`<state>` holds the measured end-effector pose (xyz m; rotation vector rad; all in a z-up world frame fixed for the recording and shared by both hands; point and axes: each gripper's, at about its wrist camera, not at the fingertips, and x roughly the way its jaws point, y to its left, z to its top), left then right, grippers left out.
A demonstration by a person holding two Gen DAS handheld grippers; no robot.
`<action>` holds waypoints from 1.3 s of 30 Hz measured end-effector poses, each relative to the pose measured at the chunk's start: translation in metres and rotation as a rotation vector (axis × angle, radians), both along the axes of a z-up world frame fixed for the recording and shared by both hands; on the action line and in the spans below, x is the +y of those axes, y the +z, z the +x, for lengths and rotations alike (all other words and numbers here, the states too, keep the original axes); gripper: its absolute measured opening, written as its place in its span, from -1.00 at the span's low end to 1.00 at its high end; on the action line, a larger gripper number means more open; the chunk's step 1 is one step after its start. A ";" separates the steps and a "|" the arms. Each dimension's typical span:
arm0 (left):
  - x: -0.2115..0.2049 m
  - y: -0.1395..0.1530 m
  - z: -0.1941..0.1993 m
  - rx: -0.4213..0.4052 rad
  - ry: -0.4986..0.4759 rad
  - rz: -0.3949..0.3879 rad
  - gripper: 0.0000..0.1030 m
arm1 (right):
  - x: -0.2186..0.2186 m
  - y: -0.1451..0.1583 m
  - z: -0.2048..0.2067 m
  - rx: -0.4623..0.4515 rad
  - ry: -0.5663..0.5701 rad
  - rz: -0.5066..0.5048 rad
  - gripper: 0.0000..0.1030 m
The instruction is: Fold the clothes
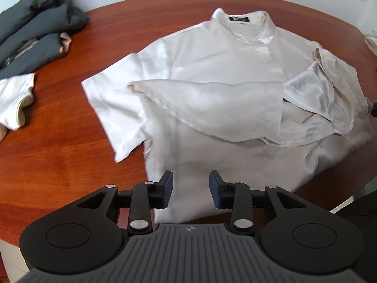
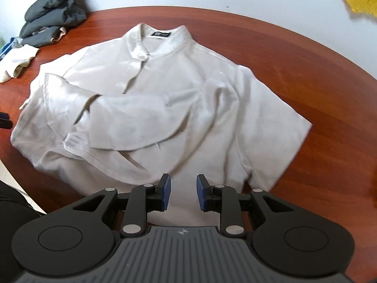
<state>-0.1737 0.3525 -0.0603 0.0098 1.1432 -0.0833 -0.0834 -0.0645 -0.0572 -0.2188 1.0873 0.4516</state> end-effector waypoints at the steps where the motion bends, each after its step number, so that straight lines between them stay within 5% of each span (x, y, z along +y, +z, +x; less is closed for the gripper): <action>1: -0.003 -0.001 0.003 0.000 -0.006 -0.003 -0.25 | 0.002 0.000 0.002 -0.001 0.004 0.001 -0.46; 16: -0.055 -0.019 0.042 0.009 -0.174 0.030 -0.20 | 0.046 -0.007 0.018 0.005 0.093 0.031 -0.44; 29: -0.084 -0.041 0.060 0.043 -0.314 0.061 -0.20 | 0.052 -0.005 0.019 0.002 0.062 0.044 -0.40; 32: -0.086 -0.044 0.063 0.029 -0.343 0.058 -0.40 | 0.051 -0.006 0.021 0.001 0.048 0.040 -0.38; 34: -0.087 -0.045 0.066 0.020 -0.352 0.063 -0.89 | 0.051 -0.006 0.021 0.000 0.043 0.040 -0.38; 39: -0.087 -0.032 0.078 -0.032 -0.345 0.069 -0.93 | 0.049 -0.007 0.022 0.000 0.030 0.043 -0.37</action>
